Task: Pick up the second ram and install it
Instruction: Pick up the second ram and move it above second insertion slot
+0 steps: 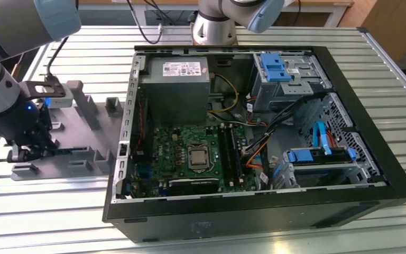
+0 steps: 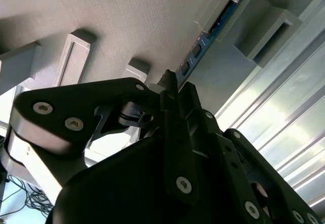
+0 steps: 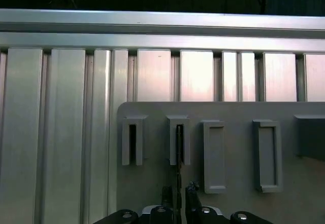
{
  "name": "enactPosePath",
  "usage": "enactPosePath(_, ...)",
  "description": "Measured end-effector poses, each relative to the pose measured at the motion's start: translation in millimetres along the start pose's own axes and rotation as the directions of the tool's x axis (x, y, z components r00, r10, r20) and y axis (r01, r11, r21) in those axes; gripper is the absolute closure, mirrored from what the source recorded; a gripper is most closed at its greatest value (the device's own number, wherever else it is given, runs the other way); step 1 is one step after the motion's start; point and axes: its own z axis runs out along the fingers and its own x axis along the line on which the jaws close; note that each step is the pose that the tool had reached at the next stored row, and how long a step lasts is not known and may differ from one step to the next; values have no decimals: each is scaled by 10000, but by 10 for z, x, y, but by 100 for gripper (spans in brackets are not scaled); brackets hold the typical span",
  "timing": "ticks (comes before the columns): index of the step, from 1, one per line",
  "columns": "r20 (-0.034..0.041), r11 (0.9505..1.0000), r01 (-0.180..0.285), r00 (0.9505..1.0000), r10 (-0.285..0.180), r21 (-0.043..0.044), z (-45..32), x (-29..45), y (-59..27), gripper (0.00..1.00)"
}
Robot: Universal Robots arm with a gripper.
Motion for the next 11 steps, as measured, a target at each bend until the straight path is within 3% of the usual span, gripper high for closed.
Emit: enactPosePath(11,0,10000,0,10000,0,-1,12,1,-1,76)
